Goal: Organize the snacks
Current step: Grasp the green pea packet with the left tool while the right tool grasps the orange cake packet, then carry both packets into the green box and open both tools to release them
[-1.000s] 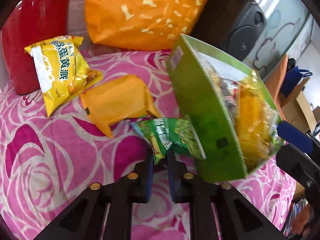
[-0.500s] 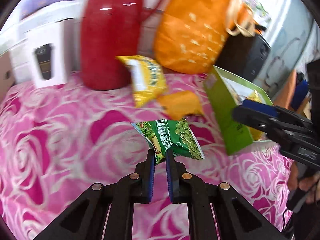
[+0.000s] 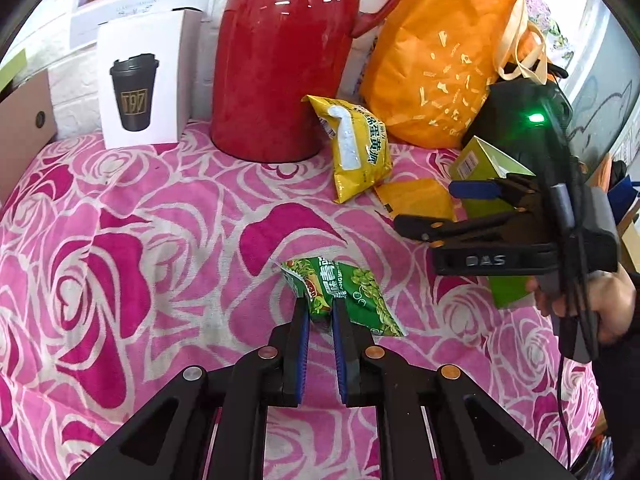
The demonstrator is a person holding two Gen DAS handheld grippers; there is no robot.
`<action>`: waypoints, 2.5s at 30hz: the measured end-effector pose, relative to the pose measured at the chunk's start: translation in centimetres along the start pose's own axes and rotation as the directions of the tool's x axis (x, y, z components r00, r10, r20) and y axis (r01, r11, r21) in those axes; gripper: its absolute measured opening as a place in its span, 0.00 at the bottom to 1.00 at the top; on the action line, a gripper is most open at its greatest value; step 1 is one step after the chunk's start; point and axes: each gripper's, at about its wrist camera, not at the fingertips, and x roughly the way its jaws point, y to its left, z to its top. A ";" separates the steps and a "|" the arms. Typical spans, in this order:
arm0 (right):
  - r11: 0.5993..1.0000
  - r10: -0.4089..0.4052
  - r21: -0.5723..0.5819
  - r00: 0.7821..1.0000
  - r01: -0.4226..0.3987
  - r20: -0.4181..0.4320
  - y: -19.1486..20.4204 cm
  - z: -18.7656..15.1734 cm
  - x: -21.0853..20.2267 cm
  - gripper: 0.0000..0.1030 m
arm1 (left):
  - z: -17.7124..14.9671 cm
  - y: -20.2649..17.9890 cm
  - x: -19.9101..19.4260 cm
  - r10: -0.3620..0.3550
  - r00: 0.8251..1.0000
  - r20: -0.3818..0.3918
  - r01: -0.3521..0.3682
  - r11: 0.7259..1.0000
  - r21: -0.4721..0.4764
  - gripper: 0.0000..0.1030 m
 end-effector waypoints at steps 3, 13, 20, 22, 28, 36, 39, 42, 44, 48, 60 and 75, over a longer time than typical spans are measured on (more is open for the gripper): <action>0.999 -0.042 -0.028 0.999 0.041 -0.018 0.7 -0.2 0.2 0.72 | 0.0 -0.1 0.2 -0.002 1.000 -0.009 0.002 1.000 0.007 0.11; 0.995 0.058 0.071 0.995 -0.064 0.080 1.1 -3.1 -4.1 0.57 | 0.2 0.0 0.7 -0.040 0.999 -0.026 0.039 0.998 -0.052 0.57; 0.982 0.103 0.137 0.973 -0.132 0.205 0.5 -6.9 -10.1 0.57 | 0.1 -1.1 1.7 -0.038 0.998 -0.043 0.038 0.999 0.001 0.34; 0.976 0.113 0.154 0.966 -0.151 0.231 -0.3 -7.3 -10.8 0.57 | 0.1 -1.6 0.9 -0.044 0.998 -0.035 0.044 0.999 0.008 0.28; 0.960 0.124 0.206 0.946 -0.191 0.300 -1.6 -9.4 -13.2 0.57 | 0.3 -4.3 -2.0 -0.051 0.999 0.011 0.050 0.996 0.074 0.12; 0.938 0.052 0.301 0.929 -0.171 0.367 -4.9 -13.0 -16.7 0.57 | 0.9 -9.4 -5.2 -0.107 0.991 0.078 0.093 0.981 0.170 0.11; 0.923 0.005 0.352 0.920 -0.155 0.392 -6.9 -14.8 -18.4 0.57 | 1.5 -11.9 -6.2 -0.146 0.985 0.096 0.123 0.969 0.213 0.11; 0.903 -0.055 0.411 0.913 -0.128 0.404 -9.3 -16.5 -19.7 0.57 | 2.3 -14.4 -6.8 -0.183 0.977 0.108 0.151 0.955 0.256 0.11; 0.883 -0.104 0.458 0.910 -0.101 0.401 -11.1 -17.8 -20.5 0.57 | 2.9 -16.6 -6.9 -0.214 0.971 0.109 0.176 0.942 0.285 0.11; 0.836 -0.170 0.544 0.907 -0.075 0.386 -14.4 -20.3 -21.3 0.57 | 4.0 -20.4 -6.5 -0.257 0.961 0.106 0.208 0.917 0.340 0.11; 0.763 -0.239 0.646 0.917 -0.025 0.319 -19.8 -23.4 -19.3 0.57 | 6.7 -27.4 -1.3 -0.294 0.954 0.055 0.255 0.896 0.364 0.11; 0.795 -0.208 0.606 0.927 -0.025 0.311 -20.7 -21.5 -14.5 0.99 | 7.5 -26.7 2.6 -0.110 0.984 0.140 0.061 0.947 0.316 0.91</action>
